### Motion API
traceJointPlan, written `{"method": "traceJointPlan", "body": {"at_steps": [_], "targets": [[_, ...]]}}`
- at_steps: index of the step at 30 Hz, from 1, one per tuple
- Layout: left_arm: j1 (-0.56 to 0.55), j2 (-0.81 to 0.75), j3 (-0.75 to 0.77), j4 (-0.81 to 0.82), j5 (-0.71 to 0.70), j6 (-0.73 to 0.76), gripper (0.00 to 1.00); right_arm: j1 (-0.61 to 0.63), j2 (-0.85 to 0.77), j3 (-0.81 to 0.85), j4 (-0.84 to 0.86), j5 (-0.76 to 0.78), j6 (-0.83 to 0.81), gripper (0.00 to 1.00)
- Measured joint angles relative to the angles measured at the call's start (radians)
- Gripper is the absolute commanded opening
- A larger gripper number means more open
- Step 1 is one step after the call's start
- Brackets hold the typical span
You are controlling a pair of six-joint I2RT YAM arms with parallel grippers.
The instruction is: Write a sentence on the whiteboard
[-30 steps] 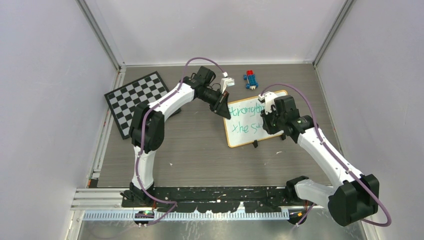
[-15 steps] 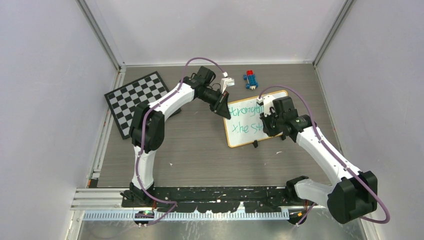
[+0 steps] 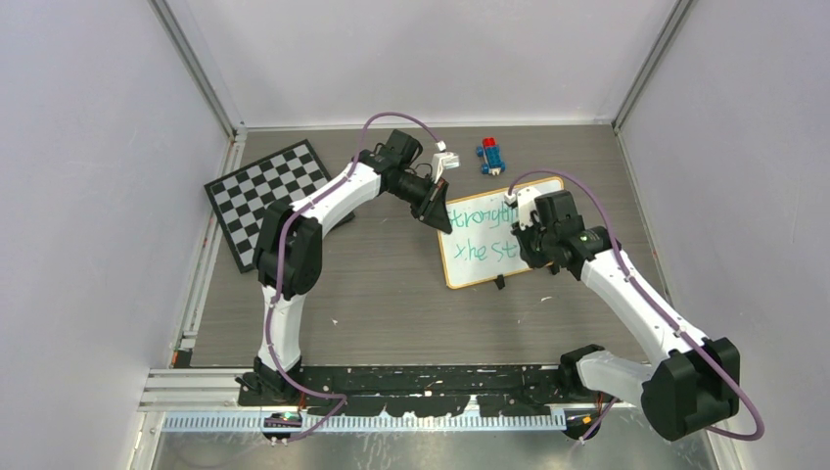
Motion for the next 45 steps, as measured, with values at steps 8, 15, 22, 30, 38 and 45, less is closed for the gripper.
{"method": "traceJointPlan", "body": {"at_steps": [8, 15, 22, 30, 38, 45], "targets": [[0.0, 0.0, 0.0, 0.0, 0.0, 0.003, 0.0, -0.027, -0.08, 0.002, 0.008, -0.091, 0.008, 0.0], [0.0, 0.0, 0.0, 0.0, 0.0, 0.003, 0.0, -0.037, -0.084, 0.002, 0.013, -0.076, 0.024, 0.0], [0.0, 0.0, 0.0, 0.0, 0.0, 0.003, 0.0, -0.037, -0.074, 0.002, 0.031, -0.026, 0.03, 0.0], [0.0, 0.0, 0.0, 0.0, 0.0, 0.003, 0.0, -0.038, -0.063, 0.002, 0.033, 0.031, 0.03, 0.0], [0.0, 0.0, 0.0, 0.0, 0.0, 0.001, 0.0, -0.039, -0.04, 0.002, 0.042, 0.039, 0.03, 0.0], [0.0, 0.0, 0.0, 0.0, 0.0, -0.001, 0.0, -0.039, -0.021, 0.001, 0.027, 0.008, 0.026, 0.0]]}}
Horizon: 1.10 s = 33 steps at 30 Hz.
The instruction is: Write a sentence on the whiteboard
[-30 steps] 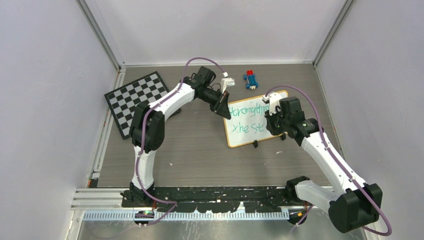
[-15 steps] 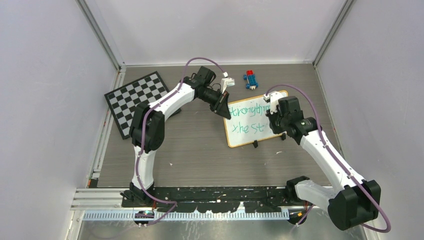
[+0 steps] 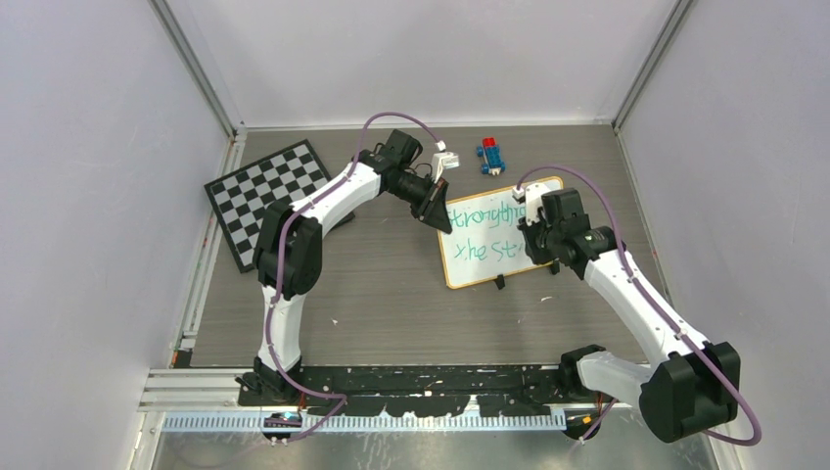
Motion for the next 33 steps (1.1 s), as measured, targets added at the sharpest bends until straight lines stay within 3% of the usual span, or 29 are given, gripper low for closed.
{"method": "traceJointPlan", "body": {"at_steps": [19, 33], "targets": [[0.0, 0.0, 0.0, 0.0, 0.0, 0.0, 0.0, 0.0, -0.007, -0.005, 0.004, 0.079, -0.003, 0.0], [0.0, 0.0, 0.0, 0.0, 0.0, 0.0, 0.0, 0.0, -0.023, -0.005, 0.026, 0.0, 0.008, 0.0]]}}
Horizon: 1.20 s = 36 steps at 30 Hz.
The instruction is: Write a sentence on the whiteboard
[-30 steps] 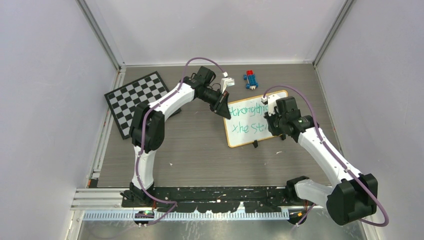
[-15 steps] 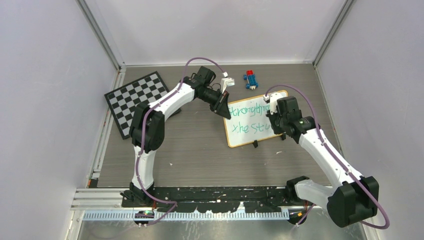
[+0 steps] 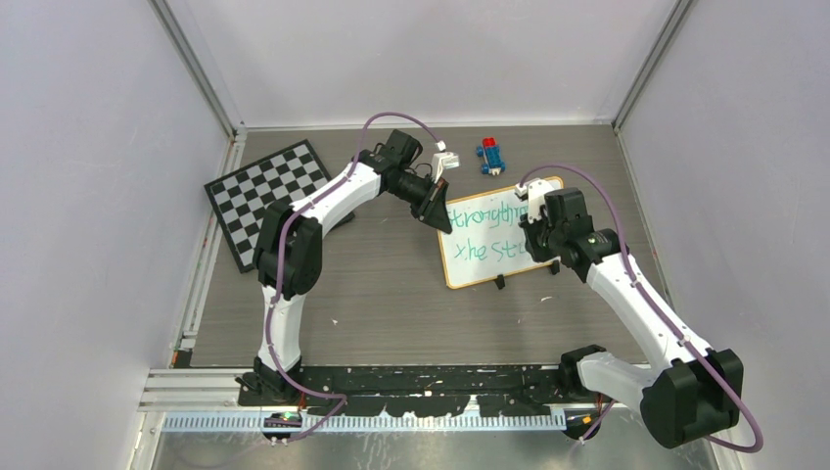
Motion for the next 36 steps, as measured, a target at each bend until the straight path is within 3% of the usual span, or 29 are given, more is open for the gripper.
{"method": "traceJointPlan", "body": {"at_steps": [36], "targets": [[0.0, 0.0, 0.002, -0.001, 0.0, 0.0, 0.0, -0.02, 0.011, -0.019, -0.018, 0.102, -0.038, 0.0]]}}
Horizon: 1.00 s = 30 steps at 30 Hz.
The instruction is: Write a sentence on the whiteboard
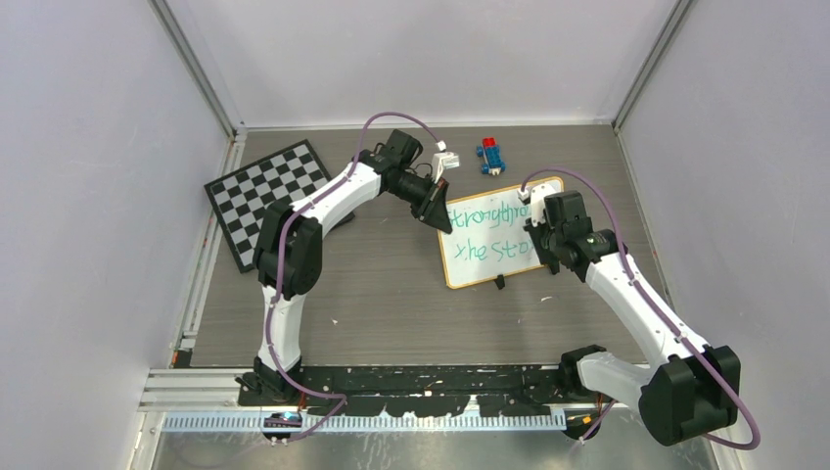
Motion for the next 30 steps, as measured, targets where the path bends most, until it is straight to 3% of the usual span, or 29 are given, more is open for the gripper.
{"method": "traceJointPlan", "body": {"at_steps": [30], "targets": [[0.0, 0.0, 0.0, 0.0, 0.0, 0.0, 0.0, -0.057, -0.014, 0.004, 0.028, -0.018, 0.036, 0.0]]}}
